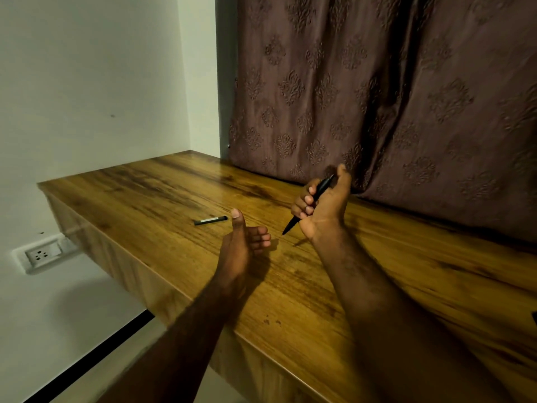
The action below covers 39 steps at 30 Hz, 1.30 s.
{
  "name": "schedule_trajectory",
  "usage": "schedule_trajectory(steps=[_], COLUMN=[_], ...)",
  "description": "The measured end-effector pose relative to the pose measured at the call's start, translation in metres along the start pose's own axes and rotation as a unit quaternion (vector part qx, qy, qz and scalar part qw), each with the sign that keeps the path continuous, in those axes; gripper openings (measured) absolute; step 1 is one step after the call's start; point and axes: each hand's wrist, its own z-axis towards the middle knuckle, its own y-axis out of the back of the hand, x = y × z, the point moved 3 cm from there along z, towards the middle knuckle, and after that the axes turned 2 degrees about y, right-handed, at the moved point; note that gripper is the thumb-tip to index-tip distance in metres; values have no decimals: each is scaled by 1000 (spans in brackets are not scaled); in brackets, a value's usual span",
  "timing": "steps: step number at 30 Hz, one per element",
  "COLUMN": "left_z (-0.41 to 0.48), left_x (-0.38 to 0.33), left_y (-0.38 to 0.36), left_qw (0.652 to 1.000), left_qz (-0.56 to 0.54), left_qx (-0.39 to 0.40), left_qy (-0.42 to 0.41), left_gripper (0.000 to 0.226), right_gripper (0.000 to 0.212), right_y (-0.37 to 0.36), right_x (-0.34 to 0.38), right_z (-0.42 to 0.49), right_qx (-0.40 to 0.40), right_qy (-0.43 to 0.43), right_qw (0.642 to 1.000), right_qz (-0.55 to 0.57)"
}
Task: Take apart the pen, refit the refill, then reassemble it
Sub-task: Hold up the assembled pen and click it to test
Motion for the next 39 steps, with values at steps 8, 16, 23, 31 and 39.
schedule_trajectory(steps=[8,16,23,31,39], left_z=[-5,-11,-12,-5,-3], left_x=[-3,-9,-9,-3,0], left_y=[-2,-9,-8,-3,-4], left_qw=[999,999,999,999,999], left_qz=[21,-15,-13,22,1], left_qx=[25,26,28,32,38], left_qy=[5,20,28,18,16], left_gripper=[92,89,89,93,90], right_gripper=[52,51,53,54,52], right_y=[-5,-7,-8,-8,-8], right_x=[4,5,2,1,-6], right_z=[-2,-3,-6,-7,-8], right_qx=[-29,-40,-38,-35,-29], right_qy=[46,77,78,79,77], right_qw=[996,995,995,996,996], right_qz=[70,48,39,35,28])
